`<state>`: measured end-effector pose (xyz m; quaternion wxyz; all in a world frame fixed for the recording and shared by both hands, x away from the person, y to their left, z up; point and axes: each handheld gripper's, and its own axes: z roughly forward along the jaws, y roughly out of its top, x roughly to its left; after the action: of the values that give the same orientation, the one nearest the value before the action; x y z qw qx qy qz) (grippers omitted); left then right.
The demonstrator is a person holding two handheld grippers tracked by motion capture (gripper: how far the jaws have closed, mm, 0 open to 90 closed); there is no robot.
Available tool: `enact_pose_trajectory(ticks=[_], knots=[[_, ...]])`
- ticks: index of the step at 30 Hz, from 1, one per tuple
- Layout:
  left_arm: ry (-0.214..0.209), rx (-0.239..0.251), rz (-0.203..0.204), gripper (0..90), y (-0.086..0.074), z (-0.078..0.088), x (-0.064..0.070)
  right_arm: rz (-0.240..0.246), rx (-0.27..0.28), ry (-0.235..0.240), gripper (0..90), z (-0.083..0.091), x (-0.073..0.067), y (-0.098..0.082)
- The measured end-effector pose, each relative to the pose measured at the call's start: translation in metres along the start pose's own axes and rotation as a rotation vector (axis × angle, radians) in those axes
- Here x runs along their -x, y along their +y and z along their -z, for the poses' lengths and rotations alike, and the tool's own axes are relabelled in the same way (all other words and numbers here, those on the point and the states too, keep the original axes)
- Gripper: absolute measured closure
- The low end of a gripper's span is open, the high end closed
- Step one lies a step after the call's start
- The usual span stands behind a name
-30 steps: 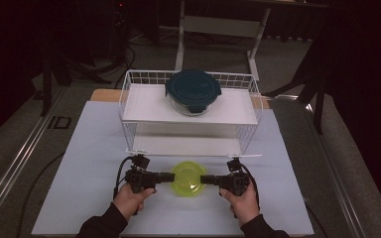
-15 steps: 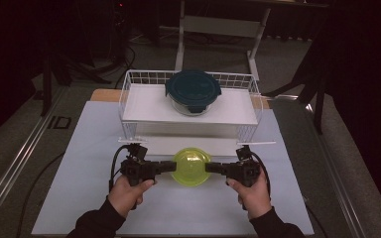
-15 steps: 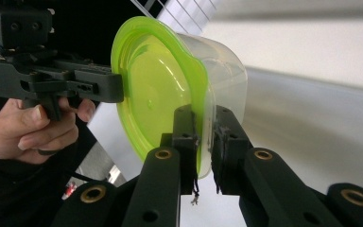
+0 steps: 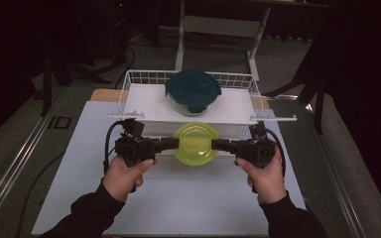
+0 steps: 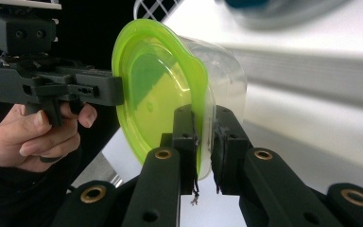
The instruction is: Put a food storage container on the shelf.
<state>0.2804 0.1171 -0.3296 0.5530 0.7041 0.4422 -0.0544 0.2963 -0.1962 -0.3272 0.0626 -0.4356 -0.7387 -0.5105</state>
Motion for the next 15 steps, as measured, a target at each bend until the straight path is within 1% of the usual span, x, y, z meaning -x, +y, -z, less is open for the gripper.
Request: enact_pose_trajectory(ticks=[5, 6, 7, 8, 9, 10, 11, 12, 13, 14, 15], knots=[[0.008, 0.034, -0.014, 82.7, 0.027, 0.006, 0.005, 0.020, 0.031, -0.010, 81.2, 0.006, -0.009, 0.031], [0.008, 0.041, -0.019, 82.7, 0.034, 0.007, 0.006, 0.026, 0.035, -0.012, 81.2, 0.007, -0.010, 0.035], [0.008, 0.041, -0.019, 82.7, 0.034, 0.007, 0.006, 0.026, 0.035, -0.012, 81.2, 0.007, -0.010, 0.035], [0.012, 0.049, -0.022, 82.7, 0.046, 0.009, 0.007, 0.036, 0.051, -0.019, 81.2, 0.009, -0.013, 0.051], [0.012, 0.049, -0.022, 82.7, 0.046, 0.009, 0.007, 0.036, 0.051, -0.019, 81.2, 0.009, -0.013, 0.051], [0.012, 0.057, -0.019, 82.7, 0.054, 0.010, 0.007, 0.043, 0.057, -0.025, 81.1, 0.009, -0.014, 0.056], [0.015, 0.061, -0.023, 82.7, 0.057, 0.011, 0.008, 0.046, 0.063, -0.025, 81.1, 0.010, -0.016, 0.063], [0.020, 0.064, -0.032, 82.6, 0.062, 0.011, 0.009, 0.047, 0.066, -0.026, 81.1, 0.010, -0.016, 0.067], [0.025, 0.075, -0.027, 82.7, 0.066, 0.012, 0.010, 0.049, 0.070, -0.029, 81.1, 0.011, -0.017, 0.072], [0.036, 0.086, -0.040, 82.6, 0.070, 0.012, 0.013, 0.046, 0.078, -0.029, 80.9, 0.011, -0.017, 0.082], [0.047, 0.092, -0.054, 82.6, 0.073, 0.013, 0.015, 0.046, 0.078, -0.029, 80.9, 0.011, -0.017, 0.082]])
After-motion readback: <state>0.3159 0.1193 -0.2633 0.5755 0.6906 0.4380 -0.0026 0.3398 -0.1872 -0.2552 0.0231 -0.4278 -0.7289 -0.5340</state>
